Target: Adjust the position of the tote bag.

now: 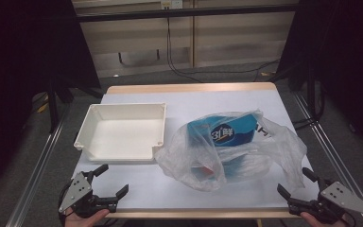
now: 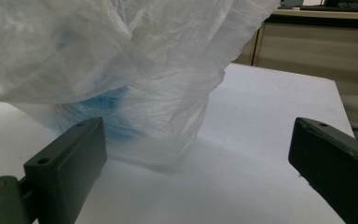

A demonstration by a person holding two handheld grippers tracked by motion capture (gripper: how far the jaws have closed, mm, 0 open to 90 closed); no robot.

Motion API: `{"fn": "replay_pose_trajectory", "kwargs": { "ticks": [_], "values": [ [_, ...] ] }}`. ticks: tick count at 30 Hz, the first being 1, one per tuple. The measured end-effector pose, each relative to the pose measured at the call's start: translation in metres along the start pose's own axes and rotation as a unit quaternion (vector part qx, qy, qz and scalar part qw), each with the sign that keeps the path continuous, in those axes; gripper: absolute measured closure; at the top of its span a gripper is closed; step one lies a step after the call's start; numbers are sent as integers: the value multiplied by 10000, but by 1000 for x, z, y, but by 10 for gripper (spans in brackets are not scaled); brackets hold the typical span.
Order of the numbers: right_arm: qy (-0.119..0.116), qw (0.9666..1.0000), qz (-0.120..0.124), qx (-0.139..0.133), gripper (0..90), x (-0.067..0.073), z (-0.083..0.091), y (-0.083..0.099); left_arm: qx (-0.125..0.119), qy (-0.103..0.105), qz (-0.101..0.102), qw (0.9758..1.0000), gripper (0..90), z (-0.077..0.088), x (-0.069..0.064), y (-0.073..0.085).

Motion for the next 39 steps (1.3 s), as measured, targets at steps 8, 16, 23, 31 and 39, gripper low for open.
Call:
{"fn": "replay_pose_trajectory", "kwargs": {
  "ticks": [8, 16, 23, 31, 39],
  "values": [
    [-28, 10000, 18, -7, 37, 1, -1, 0, 57, 13, -40, 10000, 56, -1, -2, -1],
    [-29, 10000, 11, 52, 39, 0, -1, 0, 110, -33, -39, 9999, 71, -4, -6, -2],
    [-59, 10000, -11, 54, 54, 1, -1, -1, 10, 232, -30, 9997, 100, -14, -16, -10],
    [-234, 9996, 74, 155, 91, 9, 1, -3, -14, 567, -121, 9983, 136, -16, -29, -17],
    [-403, 9990, 74, 155, 184, 17, 9, -9, -103, 711, -171, 9973, 149, -15, -38, -23]
  ]
}}
Point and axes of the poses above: each handheld gripper's, and its own axes: z roughly backward along the jaws, y roughly out of its underside, x roughly to its left, the point moved 5 cm from there along -z, roughly forward along the jaws, and after that the axes turned 13 degrees about -z, right-handed, at the moved point
